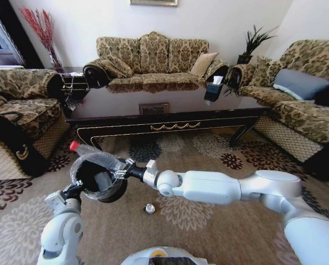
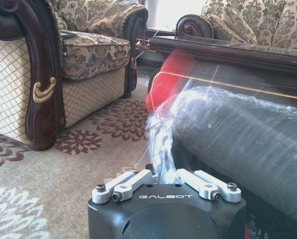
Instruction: Move to the front of the table and pick up the trash from the floor, then place it into the trash bin.
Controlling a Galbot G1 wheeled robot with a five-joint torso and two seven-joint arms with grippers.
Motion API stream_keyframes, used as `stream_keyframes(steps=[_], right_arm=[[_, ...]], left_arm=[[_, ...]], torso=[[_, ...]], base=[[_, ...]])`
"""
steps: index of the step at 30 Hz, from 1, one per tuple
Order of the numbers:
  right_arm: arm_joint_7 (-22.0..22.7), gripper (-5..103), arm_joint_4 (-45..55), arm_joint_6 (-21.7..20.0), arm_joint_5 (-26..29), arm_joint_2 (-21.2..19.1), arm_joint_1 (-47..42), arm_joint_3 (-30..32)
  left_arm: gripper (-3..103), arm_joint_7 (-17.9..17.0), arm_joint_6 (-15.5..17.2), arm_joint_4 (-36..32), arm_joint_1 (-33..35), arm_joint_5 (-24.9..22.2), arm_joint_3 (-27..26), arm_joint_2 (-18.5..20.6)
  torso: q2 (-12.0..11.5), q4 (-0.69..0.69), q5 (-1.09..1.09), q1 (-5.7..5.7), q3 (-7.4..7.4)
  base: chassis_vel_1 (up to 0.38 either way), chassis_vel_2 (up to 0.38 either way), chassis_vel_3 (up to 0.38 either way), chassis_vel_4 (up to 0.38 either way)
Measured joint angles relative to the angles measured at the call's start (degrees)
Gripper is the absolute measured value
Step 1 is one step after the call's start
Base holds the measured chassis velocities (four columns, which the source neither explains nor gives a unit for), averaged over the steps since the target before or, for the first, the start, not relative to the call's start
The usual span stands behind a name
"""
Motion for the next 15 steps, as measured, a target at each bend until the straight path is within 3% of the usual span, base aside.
stream_keyframes(steps=[5,15], right_arm=[[0.0,99,0.4,0.1,0.1,-0.5,0.0,0.1],[1.5,100,0.8,-0.6,4.2,-3.3,-2.0,2.4]], left_arm=[[3,0.0,0.0,-0.2,0.2,0.0,0.0,0.0],[3,0.0,0.0,-0.5,0.3,-0.1,-0.3,0.1]], torso=[[0.0,0.00,0.00,0.00,0.00],[0.0,0.00,0.00,0.00,0.00]], base=[[0.000,0.000,0.000,0.000],[0.000,0.000,0.000,0.000]])
